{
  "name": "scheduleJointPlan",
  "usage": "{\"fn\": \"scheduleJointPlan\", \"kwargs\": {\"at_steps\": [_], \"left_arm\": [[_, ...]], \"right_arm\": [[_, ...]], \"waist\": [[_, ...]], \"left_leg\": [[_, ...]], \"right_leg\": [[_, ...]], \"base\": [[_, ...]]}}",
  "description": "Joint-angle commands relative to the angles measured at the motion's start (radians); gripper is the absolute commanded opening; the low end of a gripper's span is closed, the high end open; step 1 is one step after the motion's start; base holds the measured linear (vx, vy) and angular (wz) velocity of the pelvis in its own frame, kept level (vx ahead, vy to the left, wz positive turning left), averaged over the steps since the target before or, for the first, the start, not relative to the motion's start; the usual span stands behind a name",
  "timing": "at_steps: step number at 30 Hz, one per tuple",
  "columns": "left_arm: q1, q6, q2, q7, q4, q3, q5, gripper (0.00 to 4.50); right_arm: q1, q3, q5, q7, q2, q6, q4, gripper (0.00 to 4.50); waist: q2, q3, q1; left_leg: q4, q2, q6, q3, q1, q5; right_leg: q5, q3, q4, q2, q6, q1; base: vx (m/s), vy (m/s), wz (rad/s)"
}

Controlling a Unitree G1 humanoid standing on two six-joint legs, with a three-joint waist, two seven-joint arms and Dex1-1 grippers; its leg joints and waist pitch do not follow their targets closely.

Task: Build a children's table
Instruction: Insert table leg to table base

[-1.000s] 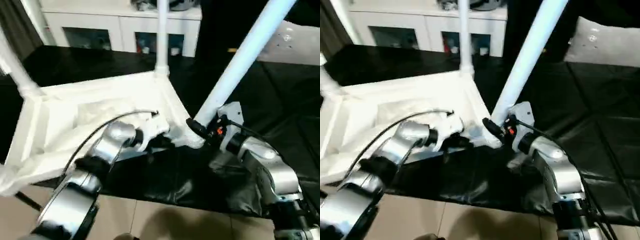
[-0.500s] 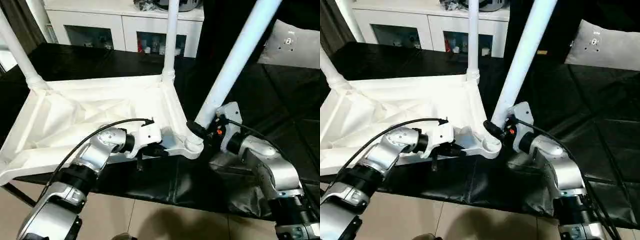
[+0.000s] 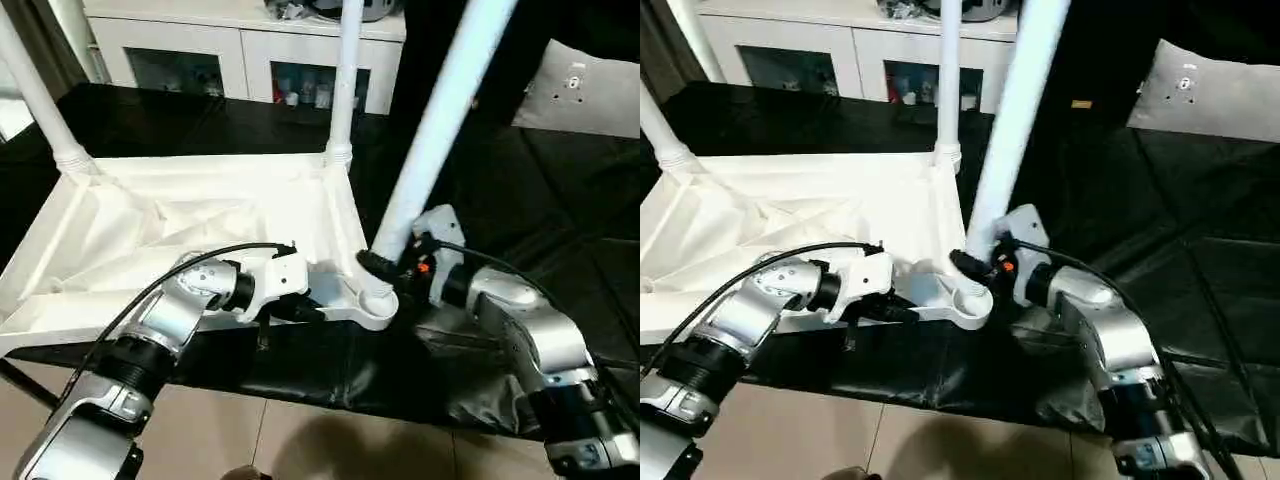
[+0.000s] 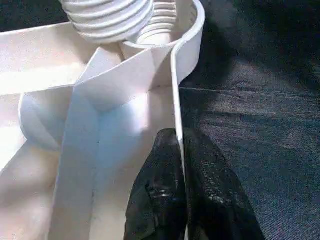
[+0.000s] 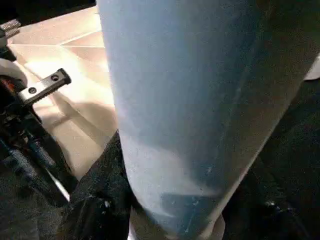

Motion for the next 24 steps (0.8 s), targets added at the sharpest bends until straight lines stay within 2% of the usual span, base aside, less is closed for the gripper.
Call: {"fn": "scheduleJointPlan", "kwargs": {"at_steps": [1, 3, 4, 10, 12, 15, 18, 20, 23, 24], "left_arm": [[0.031, 0.012, 0.033, -0.049, 0.013, -0.051, 0.03, 0.0], [0.037, 0.024, 0.039, -0.065, -0.002, -0.049, 0.017, 0.0], [0.039, 0.026, 0.041, -0.071, -0.007, -0.05, 0.014, 0.0], [0.05, 0.037, 0.045, -0.083, -0.031, -0.053, 0.002, 0.0], [0.05, 0.038, 0.045, -0.082, -0.032, -0.053, 0.002, 0.0], [0.045, 0.041, 0.044, -0.05, -0.026, -0.056, 0.017, 0.0], [0.023, 0.033, 0.032, 0.008, 0.015, -0.056, 0.044, 0.0], [0.009, 0.033, 0.021, 0.053, 0.044, -0.051, 0.06, 0.0], [-0.002, 0.04, 0.01, 0.087, 0.066, -0.044, 0.066, 0.0], [-0.004, 0.041, 0.008, 0.096, 0.071, -0.042, 0.068, 0.0]], "right_arm": [[-0.005, 0.019, -0.007, 0.024, -0.017, 0.029, 0.025, 1.91], [-0.012, 0.02, -0.006, 0.036, -0.024, 0.034, 0.03, 1.91], [-0.014, 0.02, -0.006, 0.04, -0.026, 0.036, 0.032, 1.91], [-0.025, 0.021, -0.001, 0.072, -0.035, 0.036, 0.067, 1.91], [-0.026, 0.023, -0.001, 0.074, -0.035, 0.037, 0.071, 1.91], [-0.029, 0.028, 0.012, 0.095, -0.033, 0.058, 0.059, 1.91], [-0.02, 0.045, 0.017, 0.129, -0.051, 0.077, 0.02, 1.91], [-0.015, 0.046, 0.017, 0.141, -0.065, 0.085, 0.005, 1.91], [-0.017, 0.035, 0.021, 0.146, -0.079, 0.089, -0.004, 1.91], [-0.018, 0.032, 0.023, 0.146, -0.083, 0.09, -0.006, 1.91]], "waist": [[-0.002, -0.055, 0.001], [0.003, -0.055, 0.001], [0.001, -0.056, 0.0], [0.001, -0.054, 0.004], [0.001, -0.055, 0.004], [0.002, -0.057, 0.005], [0.001, -0.056, 0.009], [0.002, -0.053, 0.014], [0.003, -0.042, 0.015], [0.002, -0.038, 0.016]], "left_leg": [[-0.075, 0.069, 0.023, -0.023, 0.022, -0.133], [-0.075, 0.069, 0.021, -0.024, 0.022, -0.132], [-0.074, 0.069, 0.022, -0.023, 0.022, -0.136], [-0.076, 0.07, 0.013, -0.023, 0.024, -0.159], [-0.075, 0.07, 0.014, -0.024, 0.023, -0.148], [-0.073, 0.069, 0.021, -0.024, 0.023, -0.131], [-0.073, 0.07, 0.024, -0.023, 0.025, -0.142], [-0.075, 0.071, 0.019, -0.023, 0.027, -0.163], [-0.085, 0.072, -0.017, -0.024, 0.035, -0.272], [-0.09, 0.072, -0.035, -0.027, 0.038, -0.319]], "right_leg": [[0.018, 0.043, -0.066, -0.081, -0.233, 0.037], [0.034, 0.041, -0.063, -0.08, -0.237, 0.038], [0.04, 0.041, -0.063, -0.079, -0.241, 0.038], [0.0, 0.041, -0.066, -0.081, -0.246, 0.037], [0.02, 0.041, -0.064, -0.081, -0.248, 0.039], [0.049, 0.04, -0.061, -0.08, -0.251, 0.04], [0.039, 0.04, -0.063, -0.079, -0.249, 0.039], [0.006, 0.041, -0.067, -0.08, -0.242, 0.037], [-0.171, 0.043, -0.085, -0.085, -0.223, 0.03], [-0.261, 0.044, -0.093, -0.087, -0.205, 0.029]], "base": [[0.0, 0.0, 0.0], [0.0, 0.0, 0.0], [0.0, 0.0, 0.0], [0.0, 0.0, 0.0], [0.0, 0.0, 0.0], [0.0, 0.0, 0.0], [0.0, 0.0, 0.0], [0.0, 0.0, 0.0], [0.0, 0.0, 0.0], [0.0, 0.0, 0.0]]}}
